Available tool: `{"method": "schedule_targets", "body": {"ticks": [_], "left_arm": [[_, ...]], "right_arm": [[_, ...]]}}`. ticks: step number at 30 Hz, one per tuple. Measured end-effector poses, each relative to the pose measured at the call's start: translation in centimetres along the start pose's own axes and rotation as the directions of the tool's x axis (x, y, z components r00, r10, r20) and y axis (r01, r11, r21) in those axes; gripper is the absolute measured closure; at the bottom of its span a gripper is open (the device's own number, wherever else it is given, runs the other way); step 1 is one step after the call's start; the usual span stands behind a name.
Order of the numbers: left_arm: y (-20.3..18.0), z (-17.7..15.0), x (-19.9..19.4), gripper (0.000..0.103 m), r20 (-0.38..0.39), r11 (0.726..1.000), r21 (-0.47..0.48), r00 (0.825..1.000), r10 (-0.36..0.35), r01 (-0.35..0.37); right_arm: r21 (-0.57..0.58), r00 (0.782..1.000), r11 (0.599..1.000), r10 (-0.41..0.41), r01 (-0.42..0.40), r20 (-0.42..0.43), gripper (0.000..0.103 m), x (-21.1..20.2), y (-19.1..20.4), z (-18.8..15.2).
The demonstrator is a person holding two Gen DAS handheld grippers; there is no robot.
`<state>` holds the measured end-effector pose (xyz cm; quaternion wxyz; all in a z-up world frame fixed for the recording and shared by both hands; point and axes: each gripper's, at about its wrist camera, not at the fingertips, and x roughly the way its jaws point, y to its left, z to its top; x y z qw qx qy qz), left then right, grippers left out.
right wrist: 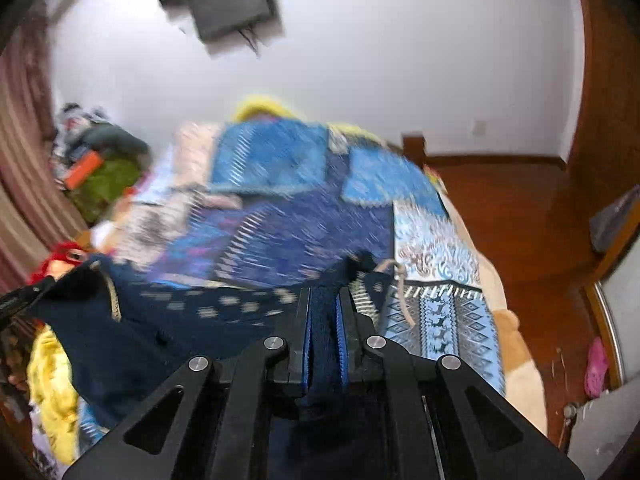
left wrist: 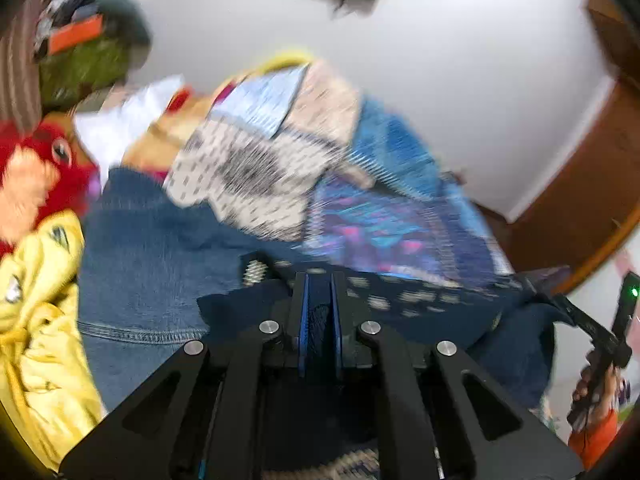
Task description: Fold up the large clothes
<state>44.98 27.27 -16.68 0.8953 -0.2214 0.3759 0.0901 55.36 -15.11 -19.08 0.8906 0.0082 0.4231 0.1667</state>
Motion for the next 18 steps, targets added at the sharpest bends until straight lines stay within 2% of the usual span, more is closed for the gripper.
{"method": "schedule_targets", "body": {"ticks": [3,5,6,8,9,10,12,14,15,16,18], "left_arm": [[1.5,-0.8,5.4,0.094,-0.096,0.999,-0.033,0.995,0.038,-0.041],[1.6,-1.2,7.1,0.092,-0.127,0.999,-0.012,0.991,0.043,-0.044],[1.4,-1.4,7.3,0.091,-0.117,0.997,0.025,0.991,0.069,-0.066],[0.3,-1.1,6.9,0.091,-0.085,0.986,0.111,0.987,0.138,-0.128],[-0.2,-0.7,6.5,0.091,-0.068,0.976,0.147,0.982,0.175,-0.163],[-0.9,-0.4,5.7,0.091,-0.047,0.964,0.185,0.978,0.204,-0.192],[-1.9,0.2,4.0,0.088,-0.011,0.950,0.233,0.977,0.213,-0.205],[-3.0,0.7,1.7,0.071,0.037,0.942,0.271,0.980,0.197,-0.199],[-3.6,0.8,0.3,0.052,0.067,0.939,0.283,0.981,0.184,-0.196],[-4.2,0.8,-0.9,0.044,0.097,0.937,0.293,0.981,0.168,-0.190],[-5.5,0.7,-2.2,0.043,0.118,0.931,0.318,0.982,0.146,-0.176]], "right_arm": [[0.000,0.998,0.999,-0.038,0.038,-0.059,0.095,4.7,-0.7,-0.7],[0.004,0.998,0.999,-0.048,0.048,-0.028,0.095,5.1,-1.1,-0.7],[0.006,0.998,0.998,-0.058,0.058,-0.001,0.095,4.9,-1.4,-0.5],[0.011,0.987,0.988,-0.152,0.151,0.060,0.095,3.7,-2.1,0.4],[0.012,0.983,0.986,-0.165,0.165,0.074,0.095,3.1,-2.5,0.8],[0.011,0.989,0.991,-0.132,0.132,0.072,0.095,2.2,-3.1,1.4],[0.002,0.996,0.998,-0.061,0.061,0.058,0.095,0.6,-3.3,1.7],[-0.037,0.998,0.999,-0.012,0.014,0.067,0.095,-1.6,-2.7,1.4],[-0.069,0.997,0.998,0.004,0.001,0.074,0.095,-2.7,-2.1,1.1],[-0.097,0.997,0.995,0.022,-0.015,0.073,0.095,-3.6,-1.5,0.9],[-0.134,0.997,0.990,0.054,-0.045,0.062,0.095,-4.9,-0.1,0.1]]}}
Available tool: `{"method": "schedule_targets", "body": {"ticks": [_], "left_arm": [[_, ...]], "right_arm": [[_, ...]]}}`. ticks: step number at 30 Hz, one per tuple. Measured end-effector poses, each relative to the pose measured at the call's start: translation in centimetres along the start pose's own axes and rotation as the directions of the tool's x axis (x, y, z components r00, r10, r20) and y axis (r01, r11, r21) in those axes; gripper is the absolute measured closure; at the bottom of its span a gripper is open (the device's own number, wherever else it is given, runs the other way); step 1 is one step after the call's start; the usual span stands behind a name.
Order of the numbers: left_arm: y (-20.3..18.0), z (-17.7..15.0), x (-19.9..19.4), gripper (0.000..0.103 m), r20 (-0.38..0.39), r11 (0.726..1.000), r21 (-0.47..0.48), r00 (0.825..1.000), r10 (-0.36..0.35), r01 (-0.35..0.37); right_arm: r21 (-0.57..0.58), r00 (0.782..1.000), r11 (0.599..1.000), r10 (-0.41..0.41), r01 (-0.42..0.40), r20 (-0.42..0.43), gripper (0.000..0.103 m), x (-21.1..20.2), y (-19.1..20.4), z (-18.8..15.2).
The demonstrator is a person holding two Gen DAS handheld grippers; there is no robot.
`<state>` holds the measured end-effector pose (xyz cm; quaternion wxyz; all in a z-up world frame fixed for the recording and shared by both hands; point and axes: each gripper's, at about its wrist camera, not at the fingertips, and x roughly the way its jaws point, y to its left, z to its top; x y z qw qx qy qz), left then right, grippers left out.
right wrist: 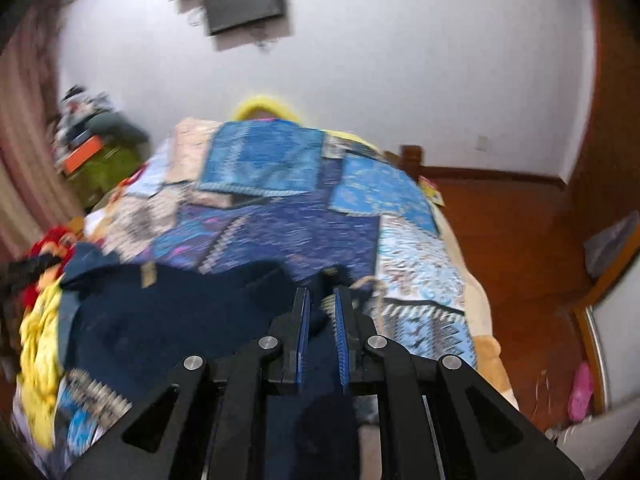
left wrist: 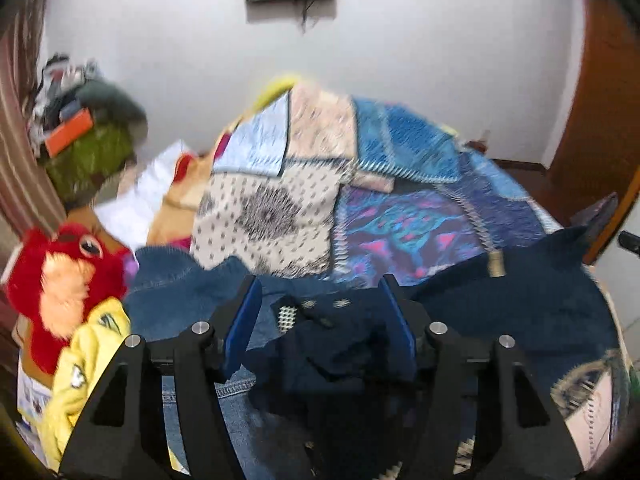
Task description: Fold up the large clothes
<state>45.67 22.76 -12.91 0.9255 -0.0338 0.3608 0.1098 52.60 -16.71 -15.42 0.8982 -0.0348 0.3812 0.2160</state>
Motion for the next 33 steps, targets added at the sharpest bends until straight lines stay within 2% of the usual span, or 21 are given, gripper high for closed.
{"method": "schedule_targets", "body": {"ticks": [4,8,11,14,15,16,21,24,25,28,33], "left_arm": [[-2.8,-0.9,-1.3,0.042,-0.043,0.994,0.061,0.996,-0.083,0.086],[-5.9,-2.9,0.6,0.039,-0.119,0.981,0.120,0.984,-0.136,0.150],[-7.7,-4.4,3.1,0.039,-0.162,0.977,0.173,0.982,-0.093,0.121],[-7.8,-5.1,6.2,0.039,-0.176,0.983,0.169,0.984,-0.034,0.065],[-7.6,-5.0,7.2,0.038,-0.163,0.985,0.167,0.987,-0.013,0.041],[-7.4,-4.9,7.8,0.033,-0.153,0.985,0.172,0.988,0.005,0.022],[-6.2,-2.9,9.5,0.029,-0.109,0.989,0.145,0.994,-0.007,0.023],[-5.7,-2.0,9.6,0.026,-0.091,0.990,0.138,0.996,0.017,-0.004],[-5.4,-1.7,9.7,0.024,-0.091,0.991,0.135,0.996,0.024,-0.011],[-4.0,-1.0,9.3,0.024,-0.111,0.995,0.094,0.993,0.036,-0.026],[-1.0,0.1,6.6,0.024,-0.094,0.999,0.006,0.994,0.048,-0.047]], "right_arm": [[-0.039,0.996,0.996,0.082,-0.083,-0.037,0.095,-0.5,3.4,-1.2],[-0.088,0.986,0.986,0.129,-0.139,-0.107,0.095,1.7,6.6,-2.9],[-0.118,0.974,0.981,0.133,-0.156,-0.182,0.095,4.8,8.4,-4.3],[-0.141,0.958,0.979,0.104,-0.146,-0.268,0.095,8.9,9.4,-5.5],[-0.149,0.961,0.980,0.086,-0.128,-0.263,0.095,9.7,9.5,-5.6],[-0.157,0.967,0.981,0.074,-0.115,-0.245,0.095,10.3,9.6,-5.3],[-0.068,0.984,0.997,0.018,-0.031,-0.176,0.095,12.4,7.6,-2.2],[-0.043,0.981,0.996,-0.087,0.081,-0.171,0.095,13.5,5.8,-1.0],[-0.019,0.981,0.997,-0.082,0.079,-0.177,0.095,13.5,5.3,-0.9],[0.057,0.987,0.998,0.016,-0.006,-0.162,0.095,11.4,3.9,-0.4],[-0.088,0.991,0.992,0.078,-0.087,-0.107,0.095,5.7,7.3,-1.0]]}}
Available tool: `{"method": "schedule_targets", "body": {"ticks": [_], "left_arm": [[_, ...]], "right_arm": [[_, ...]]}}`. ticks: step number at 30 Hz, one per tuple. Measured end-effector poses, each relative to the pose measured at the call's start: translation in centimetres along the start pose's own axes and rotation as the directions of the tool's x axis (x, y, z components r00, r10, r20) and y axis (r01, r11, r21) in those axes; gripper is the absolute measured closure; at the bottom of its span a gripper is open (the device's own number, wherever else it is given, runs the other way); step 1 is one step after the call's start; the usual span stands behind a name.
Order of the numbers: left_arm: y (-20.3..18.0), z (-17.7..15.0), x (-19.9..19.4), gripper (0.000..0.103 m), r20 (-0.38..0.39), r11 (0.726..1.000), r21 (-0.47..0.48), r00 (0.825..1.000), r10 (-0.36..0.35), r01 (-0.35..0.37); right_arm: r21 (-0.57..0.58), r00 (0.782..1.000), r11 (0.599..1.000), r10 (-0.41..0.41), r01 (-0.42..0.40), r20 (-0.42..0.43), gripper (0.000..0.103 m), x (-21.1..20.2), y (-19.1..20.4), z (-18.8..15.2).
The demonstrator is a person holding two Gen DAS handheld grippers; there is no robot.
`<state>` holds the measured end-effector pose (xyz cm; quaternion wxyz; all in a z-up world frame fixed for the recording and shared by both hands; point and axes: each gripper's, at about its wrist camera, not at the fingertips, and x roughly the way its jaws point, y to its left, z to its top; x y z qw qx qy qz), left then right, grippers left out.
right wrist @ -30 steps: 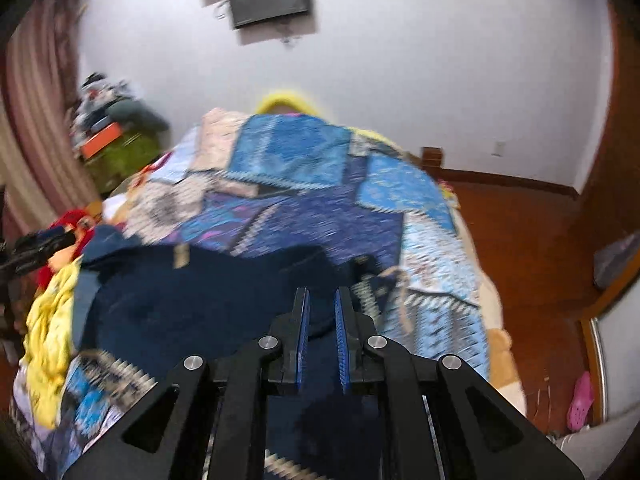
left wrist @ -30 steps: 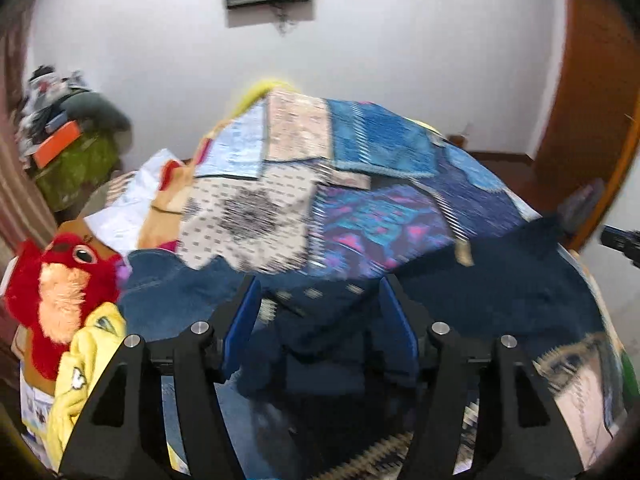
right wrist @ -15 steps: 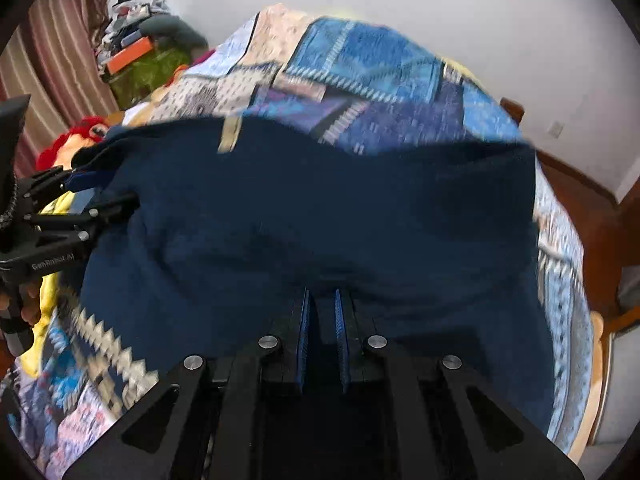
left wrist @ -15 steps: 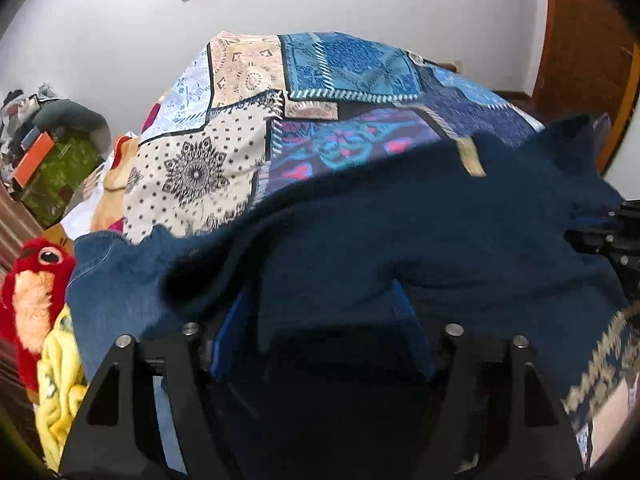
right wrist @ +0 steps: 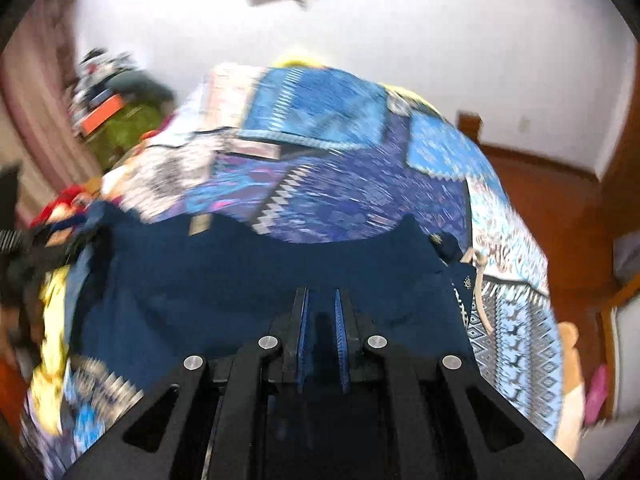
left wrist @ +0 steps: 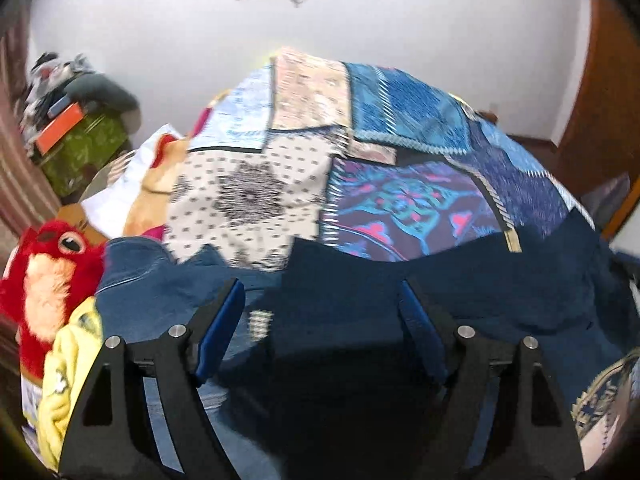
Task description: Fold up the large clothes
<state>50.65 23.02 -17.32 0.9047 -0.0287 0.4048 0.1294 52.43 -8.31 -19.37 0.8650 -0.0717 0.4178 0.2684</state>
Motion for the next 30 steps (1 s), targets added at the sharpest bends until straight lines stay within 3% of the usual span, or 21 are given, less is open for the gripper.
{"method": "schedule_targets", "body": {"ticks": [3,7,10,15,17,19,23,26,30], "left_arm": [[0.6,-0.3,-2.2,0.024,0.020,0.999,0.021,0.999,0.026,-0.026],[-1.5,-3.2,-4.2,0.023,-0.030,0.988,0.108,0.994,-0.106,0.108],[-4.4,-6.6,-4.5,0.018,-0.086,0.967,0.191,0.984,-0.156,0.170],[-7.0,-12.8,-1.8,0.017,-0.144,0.945,0.318,0.989,-0.035,0.080],[-6.1,-14.1,-1.7,0.016,-0.131,0.954,0.284,0.990,-0.056,0.092],[-4.5,-14.5,-1.9,0.012,-0.145,0.974,0.191,0.985,-0.099,0.126],[-2.5,-15.4,-2.2,0.010,-0.142,0.986,0.110,0.984,-0.106,0.122],[-1.2,-16.2,-2.5,0.010,-0.150,0.991,0.053,0.982,-0.114,0.123],[0.0,-18.5,-2.5,0.010,-0.182,0.994,0.102,0.982,0.057,-0.038]], "right_arm": [[-0.078,0.998,0.995,0.068,-0.067,0.010,0.095,-2.4,3.0,-1.4],[-0.124,0.992,0.985,0.112,-0.119,-0.057,0.095,-2.0,5.8,-3.5],[-0.146,0.988,0.987,0.046,-0.068,-0.149,0.095,0.7,6.6,-5.5],[-0.140,0.989,0.990,-0.045,0.025,-0.144,0.095,1.1,5.1,-7.3],[-0.175,0.975,0.975,-0.163,0.137,-0.149,0.095,1.2,4.1,-8.0],[-0.199,0.961,0.959,-0.231,0.200,-0.150,0.095,1.2,2.8,-8.9],[-0.127,0.975,0.981,-0.165,0.147,-0.148,0.095,-0.2,0.1,-10.3],[-0.085,0.973,0.982,-0.178,0.167,-0.144,0.095,-1.1,-1.3,-11.3],[-0.053,0.972,0.982,-0.185,0.179,-0.144,0.095,-2.0,-2.8,-12.4]]}}
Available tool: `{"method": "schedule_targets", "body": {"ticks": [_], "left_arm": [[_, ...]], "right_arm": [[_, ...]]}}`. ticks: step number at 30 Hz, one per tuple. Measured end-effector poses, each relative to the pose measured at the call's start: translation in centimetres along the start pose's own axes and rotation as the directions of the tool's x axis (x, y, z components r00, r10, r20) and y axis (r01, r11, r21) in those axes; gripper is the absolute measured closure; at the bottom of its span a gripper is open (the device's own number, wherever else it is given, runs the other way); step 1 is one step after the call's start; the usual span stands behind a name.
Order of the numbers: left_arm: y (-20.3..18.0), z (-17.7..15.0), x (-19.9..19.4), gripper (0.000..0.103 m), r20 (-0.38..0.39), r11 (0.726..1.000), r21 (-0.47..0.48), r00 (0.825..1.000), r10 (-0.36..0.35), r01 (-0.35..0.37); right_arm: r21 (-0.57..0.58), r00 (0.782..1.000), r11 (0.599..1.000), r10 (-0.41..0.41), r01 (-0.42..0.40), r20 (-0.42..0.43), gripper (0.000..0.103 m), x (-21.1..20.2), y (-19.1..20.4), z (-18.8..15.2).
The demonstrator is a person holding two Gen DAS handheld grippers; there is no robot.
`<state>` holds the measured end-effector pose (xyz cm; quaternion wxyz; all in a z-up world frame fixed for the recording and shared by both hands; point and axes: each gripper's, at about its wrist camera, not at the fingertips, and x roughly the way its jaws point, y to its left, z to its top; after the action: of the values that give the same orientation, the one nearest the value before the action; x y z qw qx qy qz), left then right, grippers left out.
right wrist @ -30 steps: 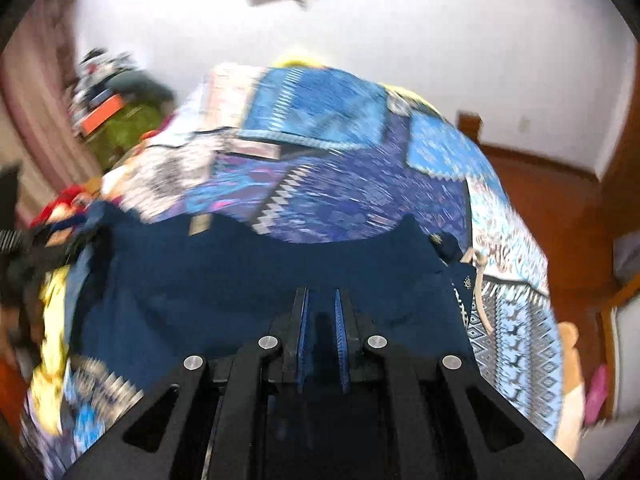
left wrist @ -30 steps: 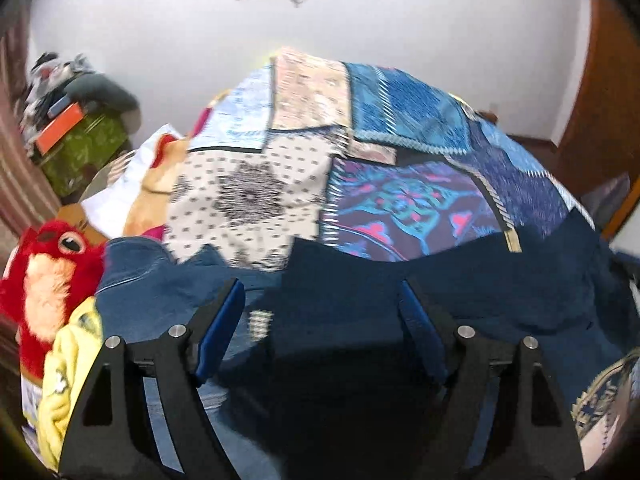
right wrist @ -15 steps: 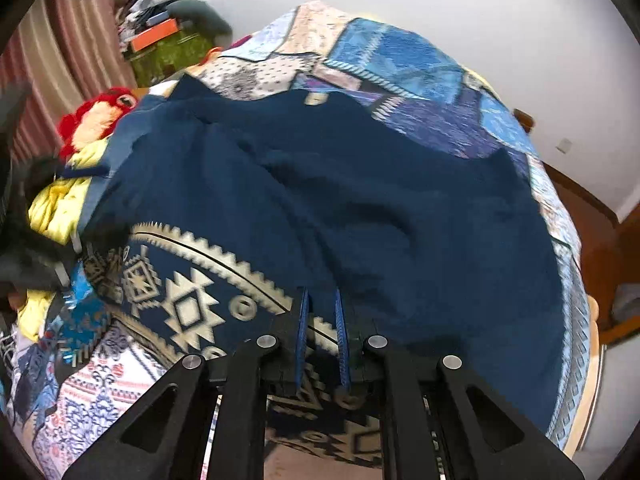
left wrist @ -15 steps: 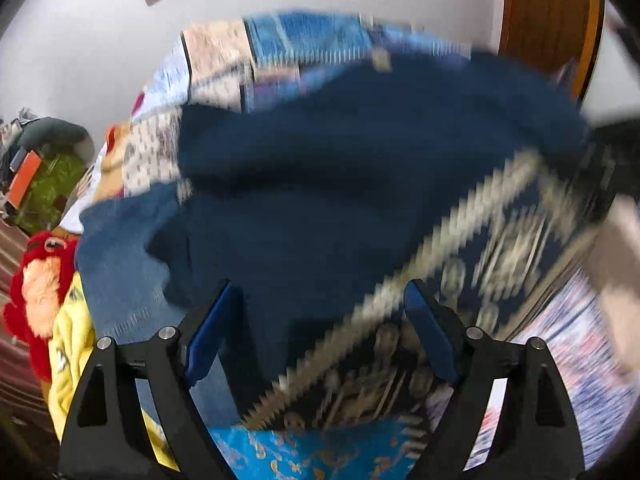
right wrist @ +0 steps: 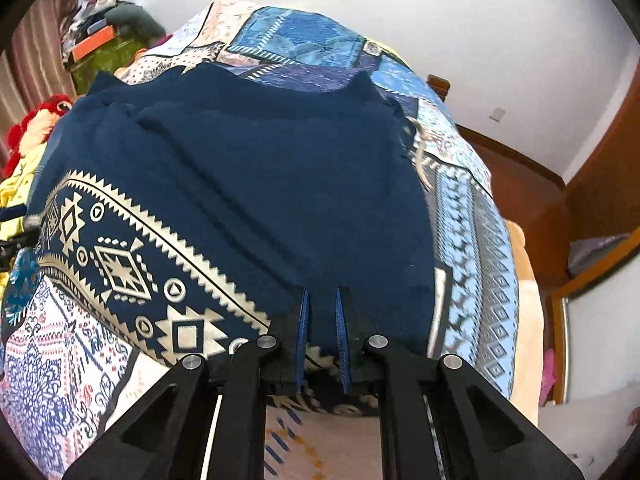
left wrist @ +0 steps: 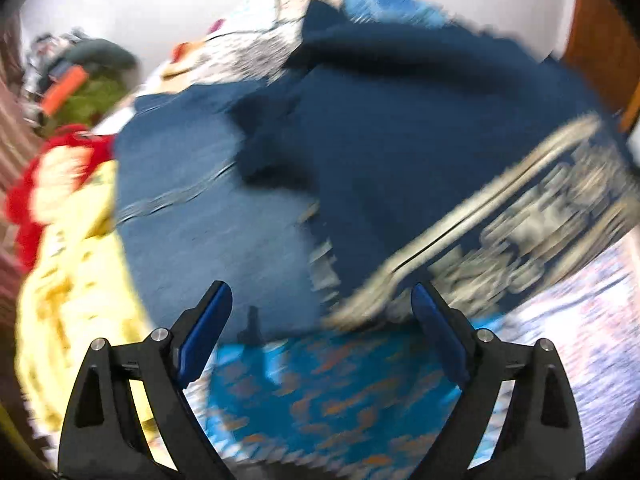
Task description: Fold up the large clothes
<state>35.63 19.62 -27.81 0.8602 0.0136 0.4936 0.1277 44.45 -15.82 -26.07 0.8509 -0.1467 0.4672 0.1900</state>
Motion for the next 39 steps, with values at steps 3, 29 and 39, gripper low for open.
{"method": "schedule_targets", "body": {"ticks": [3,29,39], "left_arm": [[1.5,-2.3,0.3,0.012,-0.057,1.000,-0.020,0.998,0.009,-0.010],[1.0,-0.3,0.6,0.012,0.152,0.621,-0.495,0.764,-0.627,0.608],[0.3,2.5,1.6,0.016,0.247,0.594,-0.491,0.756,-0.606,0.637]], "right_arm": [[0.005,0.998,0.998,-0.060,0.060,-0.014,0.095,-0.4,-0.5,-0.5],[0.141,0.984,0.974,-0.181,0.177,0.011,0.006,-7.3,-6.3,-5.7],[0.109,0.993,0.993,0.023,-0.036,0.116,0.006,-7.5,-1.0,-1.6]]}}
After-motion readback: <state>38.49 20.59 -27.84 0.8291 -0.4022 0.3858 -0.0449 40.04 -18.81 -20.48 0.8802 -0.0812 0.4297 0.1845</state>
